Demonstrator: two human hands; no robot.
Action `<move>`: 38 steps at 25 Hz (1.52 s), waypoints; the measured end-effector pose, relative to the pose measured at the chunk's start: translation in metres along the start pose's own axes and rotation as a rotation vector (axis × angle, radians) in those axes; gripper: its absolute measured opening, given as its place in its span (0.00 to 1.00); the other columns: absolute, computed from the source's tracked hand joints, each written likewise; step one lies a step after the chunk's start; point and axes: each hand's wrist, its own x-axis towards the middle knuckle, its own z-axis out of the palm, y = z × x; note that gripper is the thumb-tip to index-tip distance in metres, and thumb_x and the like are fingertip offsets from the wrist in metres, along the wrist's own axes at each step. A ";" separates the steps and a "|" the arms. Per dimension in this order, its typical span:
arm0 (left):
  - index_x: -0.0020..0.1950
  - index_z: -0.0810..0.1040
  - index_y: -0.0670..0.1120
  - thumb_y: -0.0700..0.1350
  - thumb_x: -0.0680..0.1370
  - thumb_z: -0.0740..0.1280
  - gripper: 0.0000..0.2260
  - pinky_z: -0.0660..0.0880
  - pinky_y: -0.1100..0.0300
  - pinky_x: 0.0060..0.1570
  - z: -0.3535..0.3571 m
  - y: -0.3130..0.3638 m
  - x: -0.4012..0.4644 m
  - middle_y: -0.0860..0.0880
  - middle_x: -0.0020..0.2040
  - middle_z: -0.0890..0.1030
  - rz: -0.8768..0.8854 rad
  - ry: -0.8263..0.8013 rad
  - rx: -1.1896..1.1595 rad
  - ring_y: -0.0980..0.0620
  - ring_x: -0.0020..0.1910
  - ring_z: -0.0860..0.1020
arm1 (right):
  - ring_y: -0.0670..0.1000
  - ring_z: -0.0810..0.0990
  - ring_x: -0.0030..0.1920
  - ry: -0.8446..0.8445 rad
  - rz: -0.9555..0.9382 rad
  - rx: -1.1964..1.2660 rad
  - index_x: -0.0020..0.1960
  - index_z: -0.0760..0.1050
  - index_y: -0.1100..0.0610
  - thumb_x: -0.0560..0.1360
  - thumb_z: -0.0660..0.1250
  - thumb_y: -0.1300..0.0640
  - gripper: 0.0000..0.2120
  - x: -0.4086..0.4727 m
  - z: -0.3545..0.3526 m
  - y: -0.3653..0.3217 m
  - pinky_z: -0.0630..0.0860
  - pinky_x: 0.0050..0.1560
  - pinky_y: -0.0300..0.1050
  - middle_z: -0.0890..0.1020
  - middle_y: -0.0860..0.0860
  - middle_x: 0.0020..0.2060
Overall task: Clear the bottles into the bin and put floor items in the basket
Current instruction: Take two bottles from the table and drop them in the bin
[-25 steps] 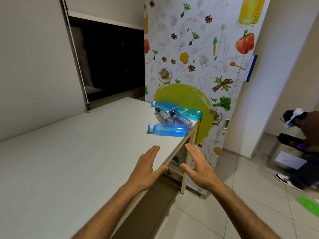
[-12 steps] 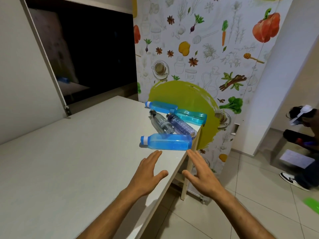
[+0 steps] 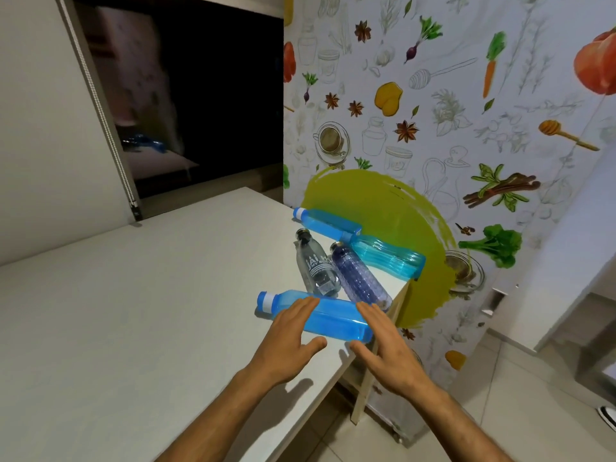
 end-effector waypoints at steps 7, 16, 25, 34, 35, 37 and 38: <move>0.80 0.56 0.61 0.55 0.78 0.66 0.32 0.54 0.62 0.73 0.023 -0.008 0.049 0.60 0.79 0.60 0.039 -0.046 0.112 0.59 0.78 0.56 | 0.44 0.57 0.78 0.018 -0.076 0.046 0.79 0.60 0.47 0.80 0.67 0.49 0.30 0.069 -0.021 0.024 0.56 0.78 0.47 0.64 0.44 0.77; 0.79 0.59 0.58 0.54 0.70 0.70 0.38 0.55 0.53 0.77 0.036 -0.048 0.115 0.56 0.78 0.63 0.136 -0.315 0.264 0.55 0.77 0.58 | 0.49 0.69 0.70 -0.038 -0.124 0.001 0.75 0.69 0.55 0.79 0.68 0.54 0.25 0.174 -0.012 0.027 0.64 0.71 0.46 0.74 0.52 0.70; 0.59 0.66 0.67 0.53 0.63 0.74 0.28 0.67 0.62 0.55 0.001 -0.083 0.117 0.66 0.51 0.71 -0.136 -0.132 0.334 0.62 0.53 0.70 | 0.62 0.67 0.70 -0.302 -0.101 -0.152 0.75 0.64 0.55 0.78 0.66 0.44 0.30 0.278 0.040 0.013 0.70 0.66 0.58 0.66 0.57 0.73; 0.79 0.54 0.56 0.56 0.70 0.72 0.42 0.47 0.43 0.76 0.000 -0.079 0.060 0.52 0.72 0.66 -0.535 0.037 0.664 0.50 0.72 0.62 | 0.73 0.47 0.76 -0.552 -0.164 -0.349 0.81 0.39 0.48 0.70 0.73 0.45 0.54 0.297 0.100 -0.009 0.71 0.66 0.67 0.35 0.50 0.80; 0.79 0.53 0.56 0.57 0.70 0.72 0.43 0.48 0.42 0.75 0.002 -0.077 0.052 0.52 0.72 0.66 -0.592 0.059 0.666 0.49 0.72 0.63 | 0.72 0.53 0.75 -0.567 -0.222 -0.350 0.81 0.39 0.47 0.68 0.74 0.46 0.55 0.295 0.103 -0.012 0.73 0.64 0.65 0.35 0.50 0.80; 0.79 0.52 0.58 0.61 0.68 0.71 0.44 0.55 0.42 0.70 0.005 -0.073 0.040 0.52 0.69 0.68 -0.699 0.088 0.691 0.47 0.67 0.67 | 0.68 0.62 0.71 -0.575 -0.335 -0.359 0.81 0.42 0.46 0.67 0.75 0.47 0.55 0.294 0.110 -0.017 0.76 0.60 0.60 0.36 0.51 0.80; 0.79 0.52 0.58 0.63 0.67 0.71 0.45 0.59 0.42 0.67 0.006 -0.071 0.034 0.52 0.68 0.69 -0.757 0.105 0.698 0.47 0.64 0.69 | 0.67 0.64 0.70 -0.574 -0.368 -0.365 0.81 0.42 0.45 0.68 0.75 0.47 0.54 0.293 0.114 -0.019 0.77 0.58 0.59 0.36 0.51 0.80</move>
